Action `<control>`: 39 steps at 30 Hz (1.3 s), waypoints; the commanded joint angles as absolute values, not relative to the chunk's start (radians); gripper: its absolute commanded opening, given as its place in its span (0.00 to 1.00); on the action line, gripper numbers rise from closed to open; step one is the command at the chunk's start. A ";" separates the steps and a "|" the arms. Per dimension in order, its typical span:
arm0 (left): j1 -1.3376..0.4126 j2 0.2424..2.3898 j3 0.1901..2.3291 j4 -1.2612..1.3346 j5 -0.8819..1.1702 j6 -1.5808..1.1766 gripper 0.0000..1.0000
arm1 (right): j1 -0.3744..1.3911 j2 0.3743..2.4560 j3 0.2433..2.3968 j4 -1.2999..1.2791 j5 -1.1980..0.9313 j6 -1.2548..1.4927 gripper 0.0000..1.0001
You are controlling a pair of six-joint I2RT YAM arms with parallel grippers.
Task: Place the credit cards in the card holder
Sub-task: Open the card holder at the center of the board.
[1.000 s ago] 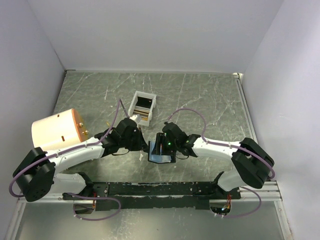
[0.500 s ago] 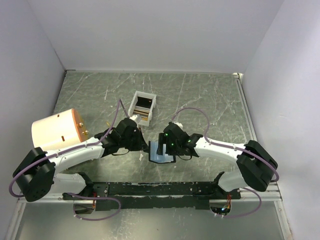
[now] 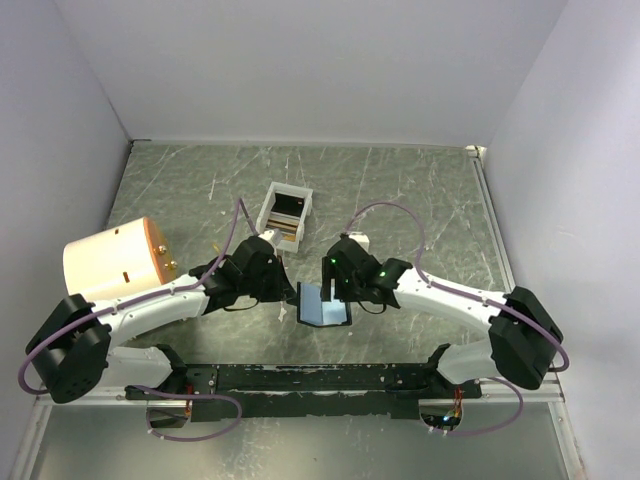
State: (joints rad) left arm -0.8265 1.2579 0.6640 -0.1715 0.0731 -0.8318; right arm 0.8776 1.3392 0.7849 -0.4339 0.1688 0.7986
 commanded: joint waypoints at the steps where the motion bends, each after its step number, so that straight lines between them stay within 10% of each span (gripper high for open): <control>1: -0.830 1.268 0.671 -0.186 0.057 -0.835 0.07 | 0.882 1.306 0.813 -0.476 0.196 0.781 0.68; 10: -0.831 1.319 0.694 -0.202 0.025 -0.829 0.14 | 0.882 1.318 0.734 -0.273 0.048 0.792 0.47; 19: -0.827 1.284 0.756 -0.293 -0.087 -0.831 0.58 | 0.882 1.395 0.697 -0.147 -0.012 0.828 0.56; 39: -0.691 1.175 0.978 -0.517 -0.135 -0.654 0.59 | 0.879 1.363 0.776 -0.138 -0.011 0.709 0.55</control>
State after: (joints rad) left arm -0.7307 1.1797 0.9245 -0.4610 -0.1310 -0.7128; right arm 0.8772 1.3899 0.7151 -0.1474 -0.0189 0.7864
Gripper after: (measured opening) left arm 0.578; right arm 0.553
